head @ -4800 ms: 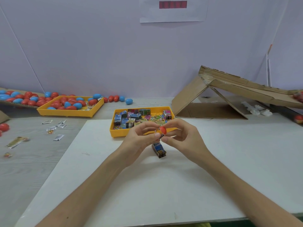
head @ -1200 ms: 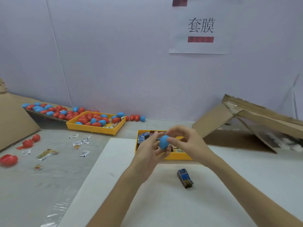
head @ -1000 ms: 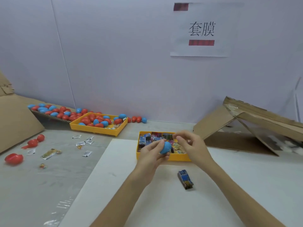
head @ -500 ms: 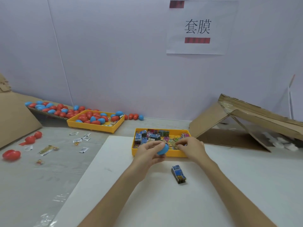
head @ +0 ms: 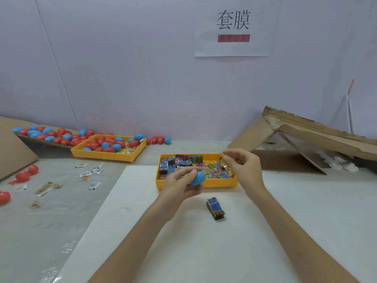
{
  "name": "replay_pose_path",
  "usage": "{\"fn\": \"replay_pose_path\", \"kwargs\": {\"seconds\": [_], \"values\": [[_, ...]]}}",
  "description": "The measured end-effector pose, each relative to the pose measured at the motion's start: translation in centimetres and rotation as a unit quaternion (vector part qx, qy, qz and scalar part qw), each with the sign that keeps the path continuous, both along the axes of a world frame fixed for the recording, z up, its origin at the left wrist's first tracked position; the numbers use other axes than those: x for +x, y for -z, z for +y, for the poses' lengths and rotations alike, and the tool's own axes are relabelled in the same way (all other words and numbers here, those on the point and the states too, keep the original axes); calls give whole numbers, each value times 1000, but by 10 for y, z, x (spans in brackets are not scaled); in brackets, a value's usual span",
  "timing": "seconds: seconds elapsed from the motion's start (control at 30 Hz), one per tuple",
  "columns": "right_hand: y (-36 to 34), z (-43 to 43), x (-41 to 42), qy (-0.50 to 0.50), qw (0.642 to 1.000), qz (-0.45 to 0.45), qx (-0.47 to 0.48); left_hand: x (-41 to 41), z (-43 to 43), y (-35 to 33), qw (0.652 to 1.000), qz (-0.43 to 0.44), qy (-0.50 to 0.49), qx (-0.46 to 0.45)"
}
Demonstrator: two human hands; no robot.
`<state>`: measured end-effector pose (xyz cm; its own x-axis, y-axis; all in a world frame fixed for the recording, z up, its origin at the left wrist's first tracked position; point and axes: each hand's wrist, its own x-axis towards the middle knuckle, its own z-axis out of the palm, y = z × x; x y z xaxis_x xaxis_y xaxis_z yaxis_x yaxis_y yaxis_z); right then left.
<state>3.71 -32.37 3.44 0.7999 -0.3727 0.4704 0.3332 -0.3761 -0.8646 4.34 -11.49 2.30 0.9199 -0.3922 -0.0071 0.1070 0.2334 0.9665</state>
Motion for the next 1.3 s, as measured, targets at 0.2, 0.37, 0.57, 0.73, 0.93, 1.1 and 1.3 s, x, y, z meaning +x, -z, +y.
{"fn": "replay_pose_path", "kwargs": {"seconds": [0.2, 0.37, 0.57, 0.73, 0.93, 1.1, 1.3], "values": [[-3, 19, -9, -102, 993, 42, 43, 1, 1, 1, 999, -3, 21, 41], [-7, 26, -15, -170, 983, 33, 62, 5, 1, 3, 998, 19, 24, 47], [-5, 35, -19, -231, 970, 42, 62, 1, -7, 0, 996, 66, 32, 58], [3, 45, -19, -214, 976, 31, -1, -2, -4, 3, 996, 34, 40, 77], [1, 43, -19, -224, 974, 11, -2, 4, -1, 8, 999, 2, 22, 47], [-3, 40, -20, -241, 969, 10, 56, 6, -1, 9, 999, 26, 10, 34], [-4, 35, -16, -260, 958, 41, 111, 9, 3, 6, 997, 59, 43, -6]]}}
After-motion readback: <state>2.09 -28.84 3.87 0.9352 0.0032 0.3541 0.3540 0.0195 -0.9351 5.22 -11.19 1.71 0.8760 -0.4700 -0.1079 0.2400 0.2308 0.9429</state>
